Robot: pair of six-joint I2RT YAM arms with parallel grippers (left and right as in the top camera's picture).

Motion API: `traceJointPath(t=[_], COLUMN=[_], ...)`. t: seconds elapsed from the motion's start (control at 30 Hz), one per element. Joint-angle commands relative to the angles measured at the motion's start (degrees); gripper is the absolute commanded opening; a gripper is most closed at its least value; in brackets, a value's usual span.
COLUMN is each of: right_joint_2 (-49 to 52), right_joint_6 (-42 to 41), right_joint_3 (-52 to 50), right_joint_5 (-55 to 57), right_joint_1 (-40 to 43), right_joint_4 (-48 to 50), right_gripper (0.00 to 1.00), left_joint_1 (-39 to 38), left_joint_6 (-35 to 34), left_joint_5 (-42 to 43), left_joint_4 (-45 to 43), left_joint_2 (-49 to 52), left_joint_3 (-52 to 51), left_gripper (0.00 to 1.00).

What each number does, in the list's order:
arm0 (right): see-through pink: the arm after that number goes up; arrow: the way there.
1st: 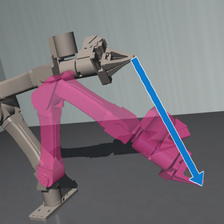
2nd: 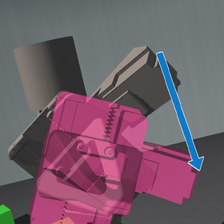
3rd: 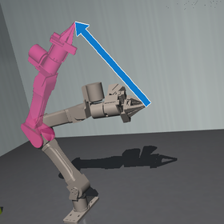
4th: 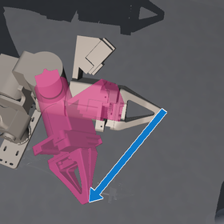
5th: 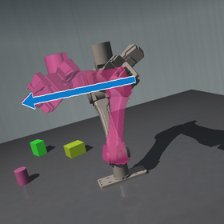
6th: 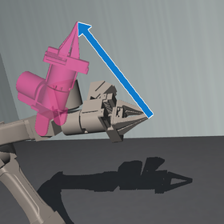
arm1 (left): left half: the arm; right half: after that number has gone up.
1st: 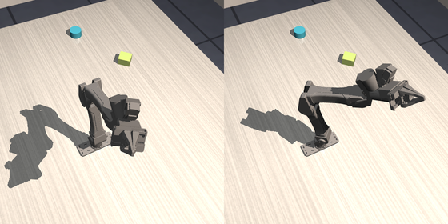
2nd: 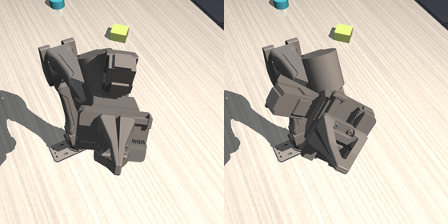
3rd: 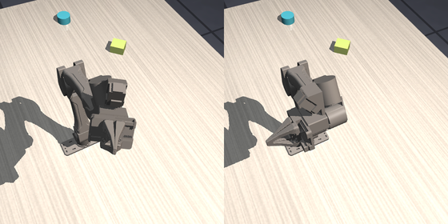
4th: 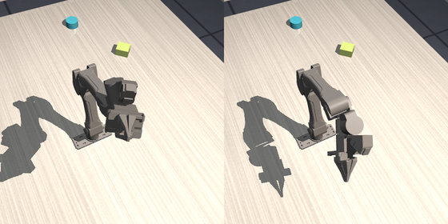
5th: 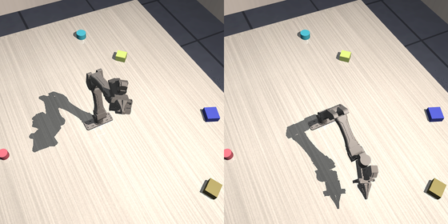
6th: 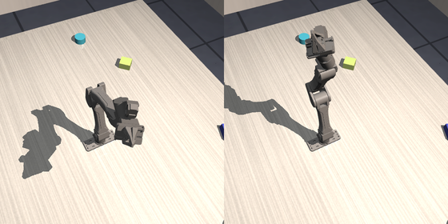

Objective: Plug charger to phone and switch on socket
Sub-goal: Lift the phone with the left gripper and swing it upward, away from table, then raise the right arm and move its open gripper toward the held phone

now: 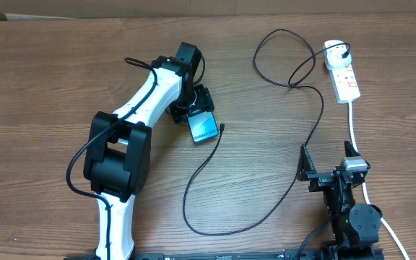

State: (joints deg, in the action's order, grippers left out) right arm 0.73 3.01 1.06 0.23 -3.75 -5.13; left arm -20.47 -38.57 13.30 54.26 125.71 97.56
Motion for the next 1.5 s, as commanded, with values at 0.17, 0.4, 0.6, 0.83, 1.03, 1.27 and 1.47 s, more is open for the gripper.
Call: traceJointPath(t=[0.17, 0.4, 0.6, 0.83, 1.03, 1.27, 1.47], right_joint_2=[-0.57, -0.57, -0.57, -0.57, -0.57, -0.57, -0.57], right_joint_6=[0.07, 0.07, 0.07, 0.07, 0.07, 0.07, 0.07], right_joint_3=[-0.61, -0.61, -0.61, -0.61, -0.61, -0.61, -0.61], right_joint_5=[-0.13, -0.13, -0.13, -0.13, -0.13, -0.13, -0.13], right_joint_1=[0.11, 0.13, 0.13, 0.13, 0.13, 0.13, 0.13], right_joint_4=[0.33, 0.31, 0.33, 0.33, 0.33, 0.31, 0.33], right_gripper=[1.0, 1.0, 1.0, 1.0, 1.0, 1.0, 1.0], left_joint_1=[2.58, 6.1, 9.03, 12.17, 14.88, 17.92, 19.41], left_joint_6=[1.36, 2.19, 2.84, 2.69, -1.53, -7.78, -11.67], left_joint_5=[12.98, 24.17, 35.34, 49.03, 59.39, 64.61, 68.19], left_joint_4=[-0.42, -0.98, -2.67, -6.16, -8.22, -8.24, -8.24], left_joint_2=[0.15, 0.15, 0.15, 0.17, 0.17, 0.17, 0.17], left_joint_3=[3.13, 3.13, 3.13, 3.13, 3.13, 3.13, 3.13], left_gripper=[0.69, 0.68, 0.67, 0.67, 0.68, 0.68, 0.68])
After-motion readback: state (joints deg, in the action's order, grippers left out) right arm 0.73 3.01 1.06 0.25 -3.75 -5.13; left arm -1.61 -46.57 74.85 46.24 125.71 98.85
